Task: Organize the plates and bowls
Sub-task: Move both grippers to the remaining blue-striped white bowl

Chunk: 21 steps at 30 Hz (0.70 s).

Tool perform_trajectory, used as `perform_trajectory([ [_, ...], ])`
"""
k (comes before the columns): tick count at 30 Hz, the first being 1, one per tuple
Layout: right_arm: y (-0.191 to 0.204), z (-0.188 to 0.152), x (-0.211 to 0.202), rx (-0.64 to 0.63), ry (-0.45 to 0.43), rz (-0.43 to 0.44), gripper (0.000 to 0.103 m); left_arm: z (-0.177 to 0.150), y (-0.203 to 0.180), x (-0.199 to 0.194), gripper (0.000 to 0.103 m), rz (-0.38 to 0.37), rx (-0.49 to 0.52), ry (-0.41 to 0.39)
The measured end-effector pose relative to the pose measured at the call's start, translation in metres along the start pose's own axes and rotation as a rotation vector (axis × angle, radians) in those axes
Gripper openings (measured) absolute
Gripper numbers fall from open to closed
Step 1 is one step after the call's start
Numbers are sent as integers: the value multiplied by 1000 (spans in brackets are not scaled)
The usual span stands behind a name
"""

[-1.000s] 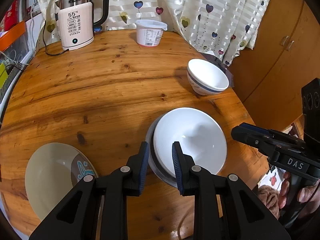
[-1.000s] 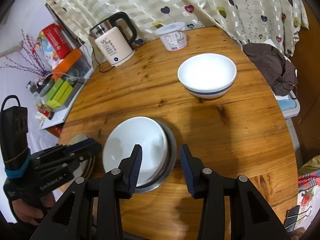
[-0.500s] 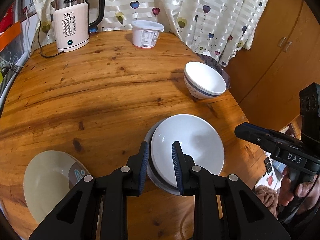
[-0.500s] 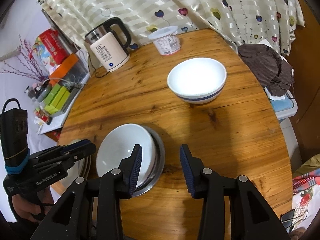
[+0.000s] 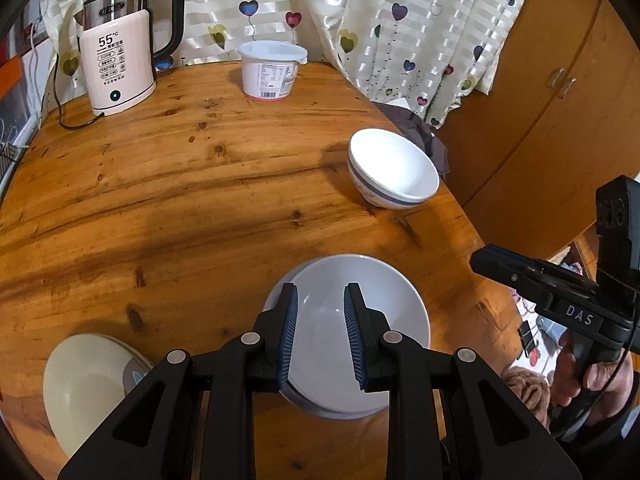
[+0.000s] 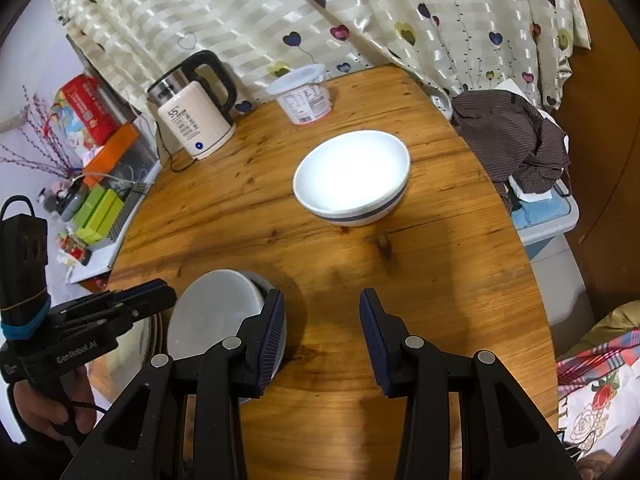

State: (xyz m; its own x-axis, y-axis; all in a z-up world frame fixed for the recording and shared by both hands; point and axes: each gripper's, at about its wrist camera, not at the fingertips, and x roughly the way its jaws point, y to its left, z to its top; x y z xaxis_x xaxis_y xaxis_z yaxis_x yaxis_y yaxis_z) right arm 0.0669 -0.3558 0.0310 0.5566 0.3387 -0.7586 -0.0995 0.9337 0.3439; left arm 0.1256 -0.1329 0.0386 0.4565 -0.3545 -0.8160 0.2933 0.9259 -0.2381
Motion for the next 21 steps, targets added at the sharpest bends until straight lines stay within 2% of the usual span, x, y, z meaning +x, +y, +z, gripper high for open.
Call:
perform_trajectory([
  [12, -25, 16, 1, 33, -20, -40, 39, 35, -7, 12, 25, -44, -4, 27],
  [21, -46, 36, 14, 78, -25, -59, 39, 68, -13, 40, 25, -82, -35, 49],
])
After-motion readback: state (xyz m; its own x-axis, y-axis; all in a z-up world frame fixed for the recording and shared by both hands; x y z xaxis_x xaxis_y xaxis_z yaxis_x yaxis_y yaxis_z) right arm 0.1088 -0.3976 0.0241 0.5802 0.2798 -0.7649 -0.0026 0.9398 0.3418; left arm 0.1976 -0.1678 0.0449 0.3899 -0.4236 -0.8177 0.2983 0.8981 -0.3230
